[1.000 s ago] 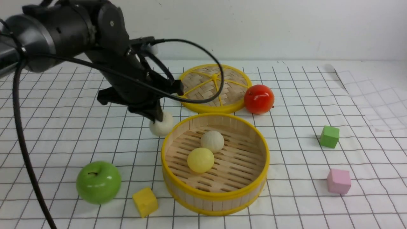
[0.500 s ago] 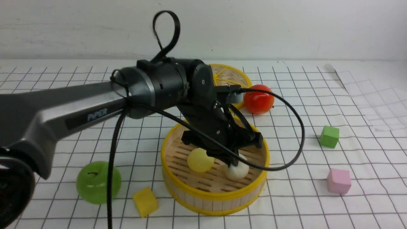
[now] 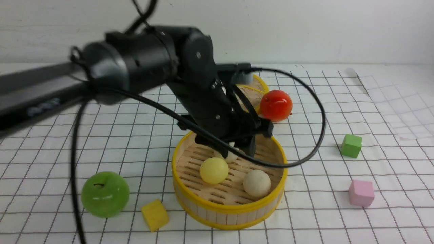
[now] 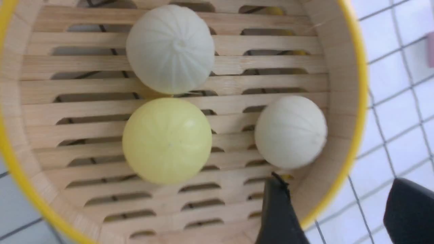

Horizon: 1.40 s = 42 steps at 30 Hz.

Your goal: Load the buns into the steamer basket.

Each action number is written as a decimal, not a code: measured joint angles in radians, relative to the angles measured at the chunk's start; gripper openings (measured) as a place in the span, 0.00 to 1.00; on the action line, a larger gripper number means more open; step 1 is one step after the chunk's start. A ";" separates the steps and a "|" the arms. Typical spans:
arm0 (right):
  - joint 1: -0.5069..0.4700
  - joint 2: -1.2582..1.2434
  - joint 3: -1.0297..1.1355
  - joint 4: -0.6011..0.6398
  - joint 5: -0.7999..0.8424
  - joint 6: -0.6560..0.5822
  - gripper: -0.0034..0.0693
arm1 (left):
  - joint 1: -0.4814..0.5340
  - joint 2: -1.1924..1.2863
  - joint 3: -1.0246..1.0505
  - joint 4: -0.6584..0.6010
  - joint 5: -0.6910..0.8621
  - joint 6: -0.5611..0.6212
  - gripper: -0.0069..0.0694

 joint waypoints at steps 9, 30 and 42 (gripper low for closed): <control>0.000 0.000 0.000 0.000 0.001 0.000 0.38 | 0.000 -0.414 -0.053 0.070 0.268 -0.009 0.54; 0.000 0.000 0.000 0.000 0.000 0.000 0.38 | 0.000 -1.449 0.945 0.143 -0.185 -0.076 0.07; 0.000 0.000 0.000 0.000 0.000 0.000 0.38 | 0.000 -1.605 1.196 0.164 -0.400 -0.077 0.07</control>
